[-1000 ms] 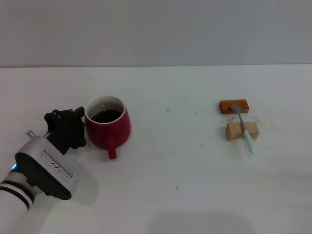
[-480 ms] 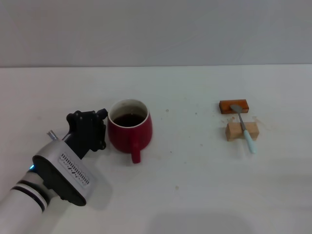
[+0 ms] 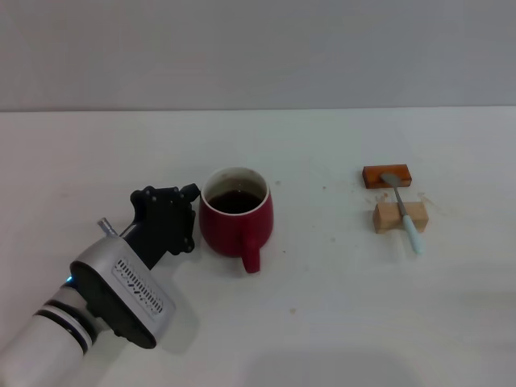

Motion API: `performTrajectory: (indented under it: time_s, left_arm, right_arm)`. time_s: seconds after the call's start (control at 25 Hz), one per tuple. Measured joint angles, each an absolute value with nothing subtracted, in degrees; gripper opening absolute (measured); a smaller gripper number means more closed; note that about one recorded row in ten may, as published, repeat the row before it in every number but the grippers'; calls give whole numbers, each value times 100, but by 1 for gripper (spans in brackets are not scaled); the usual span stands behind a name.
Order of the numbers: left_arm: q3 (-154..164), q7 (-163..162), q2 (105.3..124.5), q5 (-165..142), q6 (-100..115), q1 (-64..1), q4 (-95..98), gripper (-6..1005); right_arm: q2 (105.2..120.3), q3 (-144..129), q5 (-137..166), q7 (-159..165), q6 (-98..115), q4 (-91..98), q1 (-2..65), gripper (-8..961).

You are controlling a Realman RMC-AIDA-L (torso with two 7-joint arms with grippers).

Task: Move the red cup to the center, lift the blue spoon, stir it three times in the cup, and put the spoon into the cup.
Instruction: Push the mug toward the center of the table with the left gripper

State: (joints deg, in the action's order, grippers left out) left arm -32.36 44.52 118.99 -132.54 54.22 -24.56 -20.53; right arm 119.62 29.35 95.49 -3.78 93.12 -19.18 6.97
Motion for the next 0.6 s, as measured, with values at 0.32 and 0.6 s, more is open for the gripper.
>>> performTrajectory:
  time_s: [0.32, 0.6]
  left_arm:
    - [-2947, 4469, 11901, -13255, 5422, -2490, -2156, 1]
    - [-2894, 4478, 11902, -13253, 5433, -2497, -2162, 1]
  right_arm:
    - [11962, 2876, 9552, -378, 9316, -1916, 699, 710]
    - [11961, 2871, 9556, -378, 9317, -1915, 703, 711]
